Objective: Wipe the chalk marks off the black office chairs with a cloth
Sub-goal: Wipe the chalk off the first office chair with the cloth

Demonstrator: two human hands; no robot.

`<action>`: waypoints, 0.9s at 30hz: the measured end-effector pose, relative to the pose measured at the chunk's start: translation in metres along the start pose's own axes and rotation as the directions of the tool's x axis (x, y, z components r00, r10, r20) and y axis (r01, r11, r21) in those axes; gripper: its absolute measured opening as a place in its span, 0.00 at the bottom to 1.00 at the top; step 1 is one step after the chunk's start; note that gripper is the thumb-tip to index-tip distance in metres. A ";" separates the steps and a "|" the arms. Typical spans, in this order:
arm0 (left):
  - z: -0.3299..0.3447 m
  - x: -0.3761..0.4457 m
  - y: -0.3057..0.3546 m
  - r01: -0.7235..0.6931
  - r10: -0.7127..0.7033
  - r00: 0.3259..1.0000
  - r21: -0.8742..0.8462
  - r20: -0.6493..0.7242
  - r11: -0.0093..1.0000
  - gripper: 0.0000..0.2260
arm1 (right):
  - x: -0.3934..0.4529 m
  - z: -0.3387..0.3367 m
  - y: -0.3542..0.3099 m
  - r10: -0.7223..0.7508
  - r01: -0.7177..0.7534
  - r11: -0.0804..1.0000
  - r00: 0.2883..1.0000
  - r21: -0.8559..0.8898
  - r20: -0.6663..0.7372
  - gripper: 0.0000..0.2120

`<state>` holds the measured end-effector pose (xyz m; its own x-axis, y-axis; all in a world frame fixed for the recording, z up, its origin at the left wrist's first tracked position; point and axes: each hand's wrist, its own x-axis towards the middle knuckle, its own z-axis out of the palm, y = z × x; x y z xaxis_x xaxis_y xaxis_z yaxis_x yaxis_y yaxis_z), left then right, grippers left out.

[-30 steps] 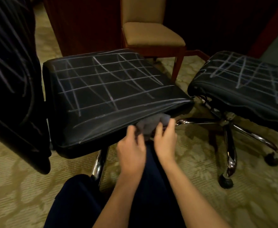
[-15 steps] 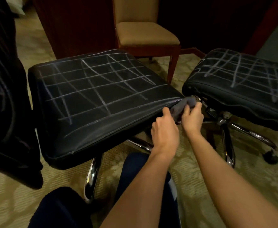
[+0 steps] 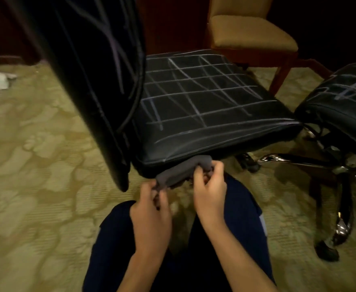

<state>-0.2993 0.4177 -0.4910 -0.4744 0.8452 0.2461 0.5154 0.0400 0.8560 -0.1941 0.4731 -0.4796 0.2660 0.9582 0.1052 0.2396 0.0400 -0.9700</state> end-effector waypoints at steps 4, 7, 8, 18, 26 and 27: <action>-0.049 0.000 -0.026 0.025 -0.038 0.987 -0.086 -0.159 0.996 0.04 | -0.039 0.036 -0.014 0.079 -0.093 0.991 0.987 0.099 0.138 0.02; -0.075 0.013 -0.034 0.023 -0.056 0.973 -0.145 -0.226 0.989 0.03 | -0.057 0.054 -0.027 0.073 -0.106 0.982 0.975 0.155 0.210 0.02; -0.080 0.021 -0.035 0.010 -0.046 0.973 -0.155 -0.227 0.988 0.04 | -0.060 0.058 -0.031 0.068 -0.107 0.980 0.972 0.170 0.223 0.02; -0.118 0.072 -0.031 0.062 -0.042 0.973 -0.081 0.225 0.995 0.08 | -0.078 0.068 -0.067 0.065 -0.075 0.997 0.958 0.027 0.280 0.10; -0.129 0.113 -0.037 0.014 0.021 0.942 -0.104 0.336 0.994 0.02 | -0.099 0.091 -0.081 0.047 -0.052 0.996 0.996 0.071 0.073 0.05; -0.125 0.116 -0.044 -0.005 0.062 0.938 -0.164 0.341 0.986 0.02 | -0.102 0.095 -0.082 0.026 -0.030 0.995 0.999 0.093 0.044 0.05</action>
<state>-0.4659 0.4471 -0.4436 -0.1703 0.9769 0.1288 0.3940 -0.0523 0.9176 -0.3297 0.3986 -0.4320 0.2312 0.9704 0.0703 0.1438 0.0374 -0.9889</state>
